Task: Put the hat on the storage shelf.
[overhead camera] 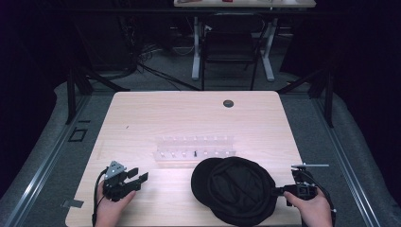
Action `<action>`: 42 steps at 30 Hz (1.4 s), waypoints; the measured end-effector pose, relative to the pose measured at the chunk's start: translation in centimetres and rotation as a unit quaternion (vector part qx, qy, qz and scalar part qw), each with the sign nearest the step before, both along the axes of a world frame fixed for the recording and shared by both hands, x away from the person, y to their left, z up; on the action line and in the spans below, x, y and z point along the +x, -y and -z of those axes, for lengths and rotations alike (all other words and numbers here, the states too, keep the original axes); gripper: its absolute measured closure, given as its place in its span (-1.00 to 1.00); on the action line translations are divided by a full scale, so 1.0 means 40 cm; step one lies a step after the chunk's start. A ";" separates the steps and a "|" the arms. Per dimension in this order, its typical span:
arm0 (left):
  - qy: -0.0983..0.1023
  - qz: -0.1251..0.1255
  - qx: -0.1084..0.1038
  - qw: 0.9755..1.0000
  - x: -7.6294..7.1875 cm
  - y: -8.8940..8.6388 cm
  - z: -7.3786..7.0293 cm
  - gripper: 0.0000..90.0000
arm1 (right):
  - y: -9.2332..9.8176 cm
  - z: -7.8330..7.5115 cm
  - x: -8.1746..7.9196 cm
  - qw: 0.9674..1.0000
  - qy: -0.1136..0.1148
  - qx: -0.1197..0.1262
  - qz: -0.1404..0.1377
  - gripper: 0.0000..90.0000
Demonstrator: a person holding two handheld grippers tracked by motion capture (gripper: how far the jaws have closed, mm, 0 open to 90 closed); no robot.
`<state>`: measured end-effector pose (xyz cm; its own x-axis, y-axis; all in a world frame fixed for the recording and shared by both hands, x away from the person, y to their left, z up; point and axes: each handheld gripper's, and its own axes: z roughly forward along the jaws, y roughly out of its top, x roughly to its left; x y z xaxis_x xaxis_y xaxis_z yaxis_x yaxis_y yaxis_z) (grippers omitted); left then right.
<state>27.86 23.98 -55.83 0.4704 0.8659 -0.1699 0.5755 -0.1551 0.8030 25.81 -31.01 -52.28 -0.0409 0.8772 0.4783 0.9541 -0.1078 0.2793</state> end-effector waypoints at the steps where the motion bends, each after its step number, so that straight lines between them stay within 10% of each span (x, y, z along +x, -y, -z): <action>1: 0.000 0.000 0.000 1.000 0.000 0.000 0.000 0.12 | 0.000 -0.001 0.002 1.000 -0.004 -0.002 -0.002 0.82; 18: -0.001 -0.003 0.000 1.000 0.001 -0.002 0.001 0.12 | 0.010 -0.044 0.025 0.999 -0.039 0.029 -0.010 0.96; 19: 0.000 -0.003 0.000 1.000 0.001 -0.002 0.001 0.12 | -0.010 -0.037 0.022 0.996 -0.009 0.076 0.039 0.96; 20: 0.000 -0.003 -0.001 1.000 0.001 -0.002 0.001 0.12 | 0.010 -0.060 0.027 0.998 -0.033 0.046 -0.018 0.96; 42: -0.003 -0.003 -0.001 1.000 0.002 -0.001 0.002 0.12 | -0.013 -0.175 0.053 0.993 -0.022 0.104 -0.047 0.97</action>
<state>27.94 24.01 -55.93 0.4650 0.8681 -0.1738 0.5807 -0.1509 0.8000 27.94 -30.48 -45.27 -0.0928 0.7531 0.6513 0.9734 -0.0691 0.2185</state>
